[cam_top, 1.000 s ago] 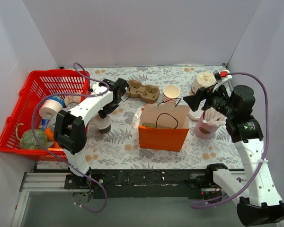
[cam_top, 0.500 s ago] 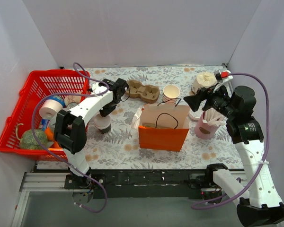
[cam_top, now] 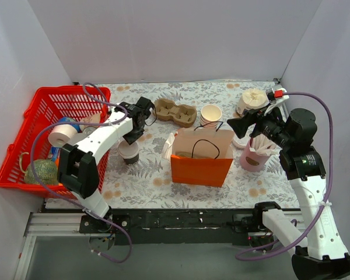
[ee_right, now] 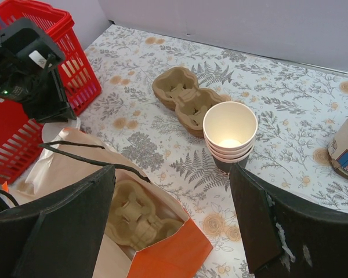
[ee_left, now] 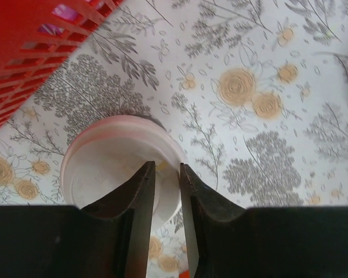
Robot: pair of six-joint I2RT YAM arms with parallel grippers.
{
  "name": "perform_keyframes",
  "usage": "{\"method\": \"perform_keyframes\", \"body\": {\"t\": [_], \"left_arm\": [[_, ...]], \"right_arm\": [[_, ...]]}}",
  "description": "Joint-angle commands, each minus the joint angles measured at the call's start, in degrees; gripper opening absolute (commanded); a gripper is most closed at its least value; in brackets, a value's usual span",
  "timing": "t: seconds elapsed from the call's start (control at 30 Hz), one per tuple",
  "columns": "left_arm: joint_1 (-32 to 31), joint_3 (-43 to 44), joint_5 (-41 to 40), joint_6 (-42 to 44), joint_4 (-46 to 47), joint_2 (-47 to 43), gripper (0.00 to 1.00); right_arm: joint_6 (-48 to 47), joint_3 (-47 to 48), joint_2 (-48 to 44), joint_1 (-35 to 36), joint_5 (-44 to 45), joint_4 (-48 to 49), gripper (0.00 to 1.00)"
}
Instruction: Pack the takeout coffee
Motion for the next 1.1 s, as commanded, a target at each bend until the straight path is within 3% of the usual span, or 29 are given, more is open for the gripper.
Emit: {"method": "perform_keyframes", "body": {"t": [0.0,0.4,0.67,0.77,0.93,1.07], "left_arm": [[0.1,-3.2,6.4,7.1,8.7,-7.4,0.00],[0.2,-4.4,11.9,15.3,9.3,-12.6,0.00],[0.0,0.4,14.0,27.2,10.5,-13.2,0.00],[-0.1,2.5,14.8,30.8,11.7,-15.1,0.00],[-0.1,4.7,13.6,35.9,11.2,-16.2,0.00],[-0.1,6.2,13.6,37.4,11.2,-16.0,0.00]], "right_arm": [[0.9,-0.1,-0.4,0.3,0.0,2.4,0.87],[1.7,0.5,-0.1,0.4,0.8,1.1,0.87],[4.6,2.7,2.1,0.4,0.2,-3.0,0.88],[7.4,8.2,4.3,0.4,7.2,-12.7,0.88],[4.0,18.0,10.1,0.9,7.8,-31.4,0.77],[5.5,24.1,12.9,5.9,15.9,-40.0,0.74]]}}
